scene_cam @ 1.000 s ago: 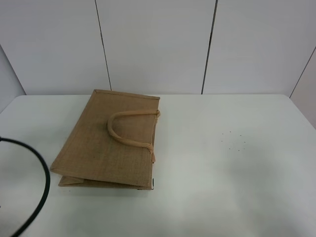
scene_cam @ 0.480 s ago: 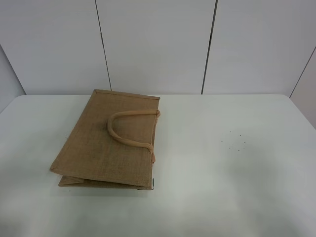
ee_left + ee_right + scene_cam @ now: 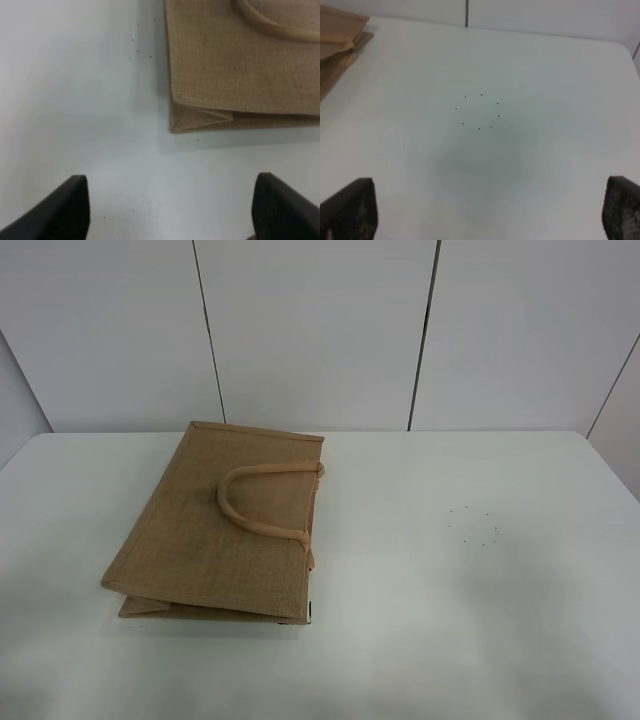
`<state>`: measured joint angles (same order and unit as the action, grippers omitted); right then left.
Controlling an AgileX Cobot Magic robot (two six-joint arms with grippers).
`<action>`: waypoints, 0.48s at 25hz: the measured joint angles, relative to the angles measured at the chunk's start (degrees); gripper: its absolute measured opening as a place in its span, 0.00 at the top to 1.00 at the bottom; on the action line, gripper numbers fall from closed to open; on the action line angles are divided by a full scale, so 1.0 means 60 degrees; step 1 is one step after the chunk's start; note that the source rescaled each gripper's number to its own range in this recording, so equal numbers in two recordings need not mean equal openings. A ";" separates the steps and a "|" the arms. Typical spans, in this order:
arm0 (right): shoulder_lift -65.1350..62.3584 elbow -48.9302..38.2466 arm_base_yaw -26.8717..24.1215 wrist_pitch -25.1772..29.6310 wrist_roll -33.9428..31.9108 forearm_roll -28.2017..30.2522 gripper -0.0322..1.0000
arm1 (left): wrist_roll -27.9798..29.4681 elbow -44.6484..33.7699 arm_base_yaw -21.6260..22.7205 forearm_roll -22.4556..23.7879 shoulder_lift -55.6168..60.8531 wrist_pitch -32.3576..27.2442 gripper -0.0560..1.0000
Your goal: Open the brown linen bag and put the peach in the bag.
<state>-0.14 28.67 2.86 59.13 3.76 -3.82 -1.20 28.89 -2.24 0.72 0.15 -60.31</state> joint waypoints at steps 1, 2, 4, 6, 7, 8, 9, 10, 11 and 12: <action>0.0000 0.0000 0.0000 0.0000 0.0000 0.0000 0.00 | 0.0000 0.0000 0.0000 0.0000 0.0000 0.0000 0.00; 0.0000 0.0000 0.0000 0.0000 0.0000 0.0000 0.00 | 0.0000 0.0000 0.0000 0.0000 0.0000 0.0000 0.00; 0.0000 0.0000 0.0000 0.0000 0.0000 0.0000 0.00 | 0.0000 0.0000 0.0000 0.0000 0.0000 0.0000 0.00; 0.0000 0.0000 0.0000 0.0000 0.0000 0.0000 0.00 | 0.0000 0.0000 0.0000 0.0000 0.0000 0.0000 0.00; 0.0000 0.0000 0.0000 0.0000 0.0000 0.0000 0.00 | 0.0000 0.0000 0.0000 0.0000 0.0000 0.0000 0.00; 0.0000 0.0000 0.0000 0.0000 0.0000 0.0000 0.00 | 0.0000 0.0000 0.0000 0.0000 0.0000 0.0000 0.00; 0.0000 0.0000 0.0000 0.0000 0.0000 0.0000 0.00 | 0.0000 0.0000 0.0000 0.0000 0.0000 0.0000 0.00; 0.0000 0.0000 0.0000 0.0000 0.0000 0.0000 0.00 | 0.0013 0.0000 0.0000 0.0000 0.0000 0.0000 0.00; 0.0000 0.0000 0.0000 0.0000 0.0000 0.0000 0.00 | 0.0022 0.0000 0.0000 0.0000 0.0000 0.0000 0.00; 0.0000 0.0000 0.0000 0.0000 0.0000 0.0000 0.00 | 0.0022 0.0000 0.0000 0.0000 0.0000 0.0000 0.00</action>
<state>-0.14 28.67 2.86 59.13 3.76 -3.82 -1.06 28.89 -2.24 0.72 0.15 -60.31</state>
